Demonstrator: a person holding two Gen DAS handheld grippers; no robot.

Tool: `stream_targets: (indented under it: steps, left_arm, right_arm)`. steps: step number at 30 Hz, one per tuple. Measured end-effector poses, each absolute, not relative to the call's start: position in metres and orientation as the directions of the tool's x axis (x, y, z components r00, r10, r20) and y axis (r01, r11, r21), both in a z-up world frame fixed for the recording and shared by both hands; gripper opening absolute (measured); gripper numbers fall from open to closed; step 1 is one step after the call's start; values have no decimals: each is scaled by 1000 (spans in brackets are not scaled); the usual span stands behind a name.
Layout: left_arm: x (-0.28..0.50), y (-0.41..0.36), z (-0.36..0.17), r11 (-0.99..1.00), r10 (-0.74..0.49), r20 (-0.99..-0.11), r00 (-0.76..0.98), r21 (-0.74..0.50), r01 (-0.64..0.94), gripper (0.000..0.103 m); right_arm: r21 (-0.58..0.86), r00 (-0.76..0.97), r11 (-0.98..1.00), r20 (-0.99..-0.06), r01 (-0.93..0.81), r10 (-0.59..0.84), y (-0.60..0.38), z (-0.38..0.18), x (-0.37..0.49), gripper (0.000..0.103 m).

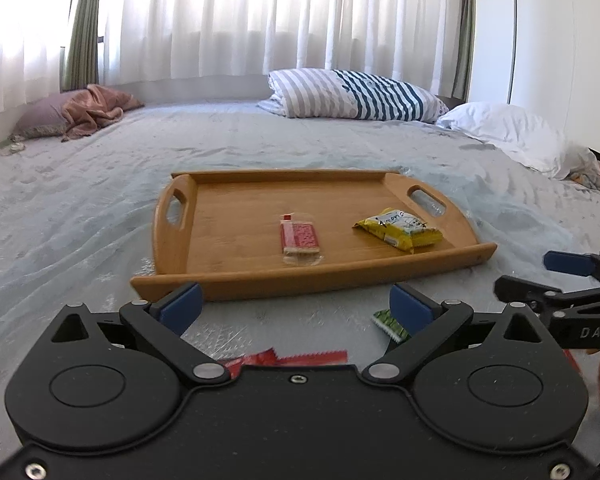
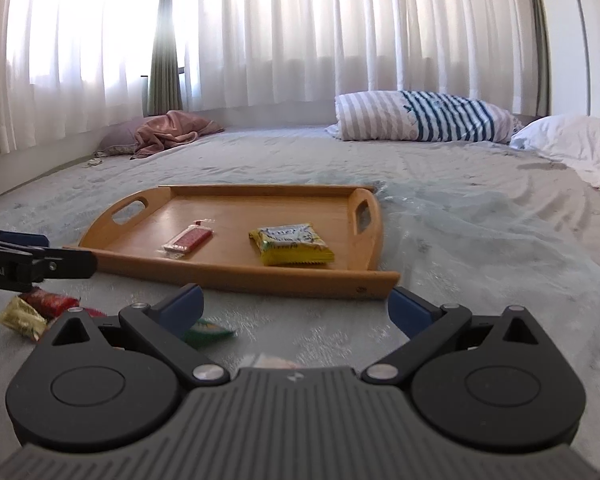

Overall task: Organize snacks
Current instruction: 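Open both tools and pull them back toward the snack pile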

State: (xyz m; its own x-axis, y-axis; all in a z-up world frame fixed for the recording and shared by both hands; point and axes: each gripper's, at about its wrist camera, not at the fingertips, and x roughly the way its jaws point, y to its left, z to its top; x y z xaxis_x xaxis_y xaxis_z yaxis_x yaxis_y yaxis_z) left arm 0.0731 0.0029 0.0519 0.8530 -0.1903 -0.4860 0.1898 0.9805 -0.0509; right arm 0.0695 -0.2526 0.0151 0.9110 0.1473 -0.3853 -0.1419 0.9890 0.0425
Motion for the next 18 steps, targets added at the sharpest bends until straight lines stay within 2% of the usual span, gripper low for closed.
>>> stream_targets:
  steps: [6,18]
  left_arm:
    - [57,11,44,985,-160,-474,866,-27,168,101]
    - [43,31,29,995,-86,-482,872,4,100,101]
  right_arm:
    - [17,929,995,-358,-94,94,-258,9,45,103]
    - [33,928,999,-370,-35,45,-267,-6,17,103]
